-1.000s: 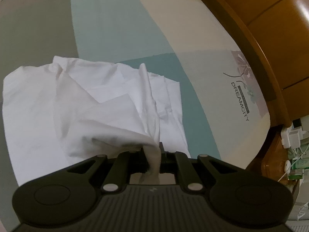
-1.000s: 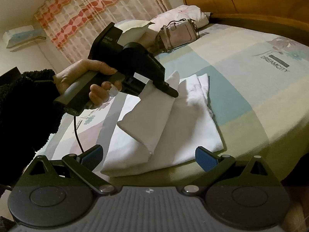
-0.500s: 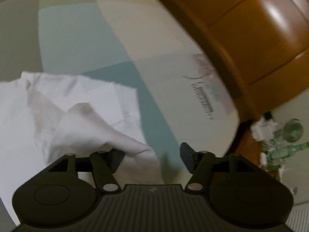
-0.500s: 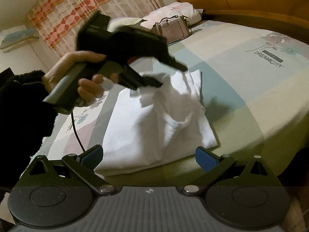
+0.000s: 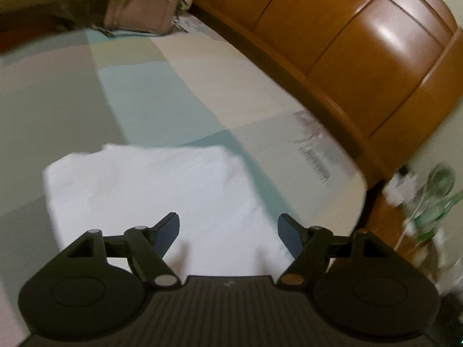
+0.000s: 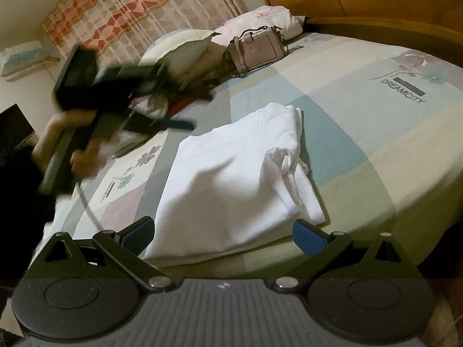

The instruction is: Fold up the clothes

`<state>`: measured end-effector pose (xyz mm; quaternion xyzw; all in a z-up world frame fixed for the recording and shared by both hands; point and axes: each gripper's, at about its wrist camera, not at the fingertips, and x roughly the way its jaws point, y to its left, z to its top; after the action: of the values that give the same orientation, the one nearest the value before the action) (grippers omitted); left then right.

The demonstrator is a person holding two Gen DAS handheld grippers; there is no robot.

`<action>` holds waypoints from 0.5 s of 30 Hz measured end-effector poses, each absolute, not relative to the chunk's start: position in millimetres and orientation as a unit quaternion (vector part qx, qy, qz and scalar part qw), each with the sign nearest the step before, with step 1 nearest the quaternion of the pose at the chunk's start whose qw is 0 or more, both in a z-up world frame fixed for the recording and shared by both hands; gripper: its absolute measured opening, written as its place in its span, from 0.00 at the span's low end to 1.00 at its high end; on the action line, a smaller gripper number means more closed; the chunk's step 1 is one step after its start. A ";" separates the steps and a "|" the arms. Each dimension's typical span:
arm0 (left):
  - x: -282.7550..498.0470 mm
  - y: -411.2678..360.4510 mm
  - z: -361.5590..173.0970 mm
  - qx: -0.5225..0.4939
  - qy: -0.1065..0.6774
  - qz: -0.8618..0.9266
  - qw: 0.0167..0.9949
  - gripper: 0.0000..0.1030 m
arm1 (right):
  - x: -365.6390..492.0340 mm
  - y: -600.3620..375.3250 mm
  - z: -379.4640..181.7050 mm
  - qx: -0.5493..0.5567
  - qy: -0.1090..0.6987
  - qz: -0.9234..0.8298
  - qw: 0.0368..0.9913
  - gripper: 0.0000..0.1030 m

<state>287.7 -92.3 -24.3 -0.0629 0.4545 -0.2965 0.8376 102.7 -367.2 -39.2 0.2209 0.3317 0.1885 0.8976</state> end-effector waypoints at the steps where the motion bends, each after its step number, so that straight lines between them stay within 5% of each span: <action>1: 275.9 -86.9 -27.9 -0.051 0.445 -0.293 0.845 0.73 | 103.0 -367.9 -39.1 0.221 0.331 0.189 0.898 1.00; 6: 204.6 -63.4 -46.3 0.002 0.381 -0.273 0.883 0.73 | 118.9 -379.8 -54.1 0.247 0.331 0.199 0.889 0.98; 8: 177.3 -60.1 -56.0 0.011 0.361 -0.263 0.895 0.78 | 125.5 -384.9 -60.4 0.258 0.331 0.203 0.885 0.90; 10: 157.7 -53.7 -64.9 0.005 0.356 -0.246 0.901 0.78 | 132.2 -389.9 -66.7 0.269 0.331 0.207 0.880 0.71; 15: 135.0 -47.9 -74.7 -0.013 0.357 -0.230 0.905 0.78 | 155.1 -388.3 -85.2 0.269 0.353 0.167 0.880 0.66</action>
<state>135.0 -47.9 -74.7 -0.0129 0.3572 -0.2301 0.9052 155.1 -388.3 -85.2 0.2692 0.3531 0.1668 0.8804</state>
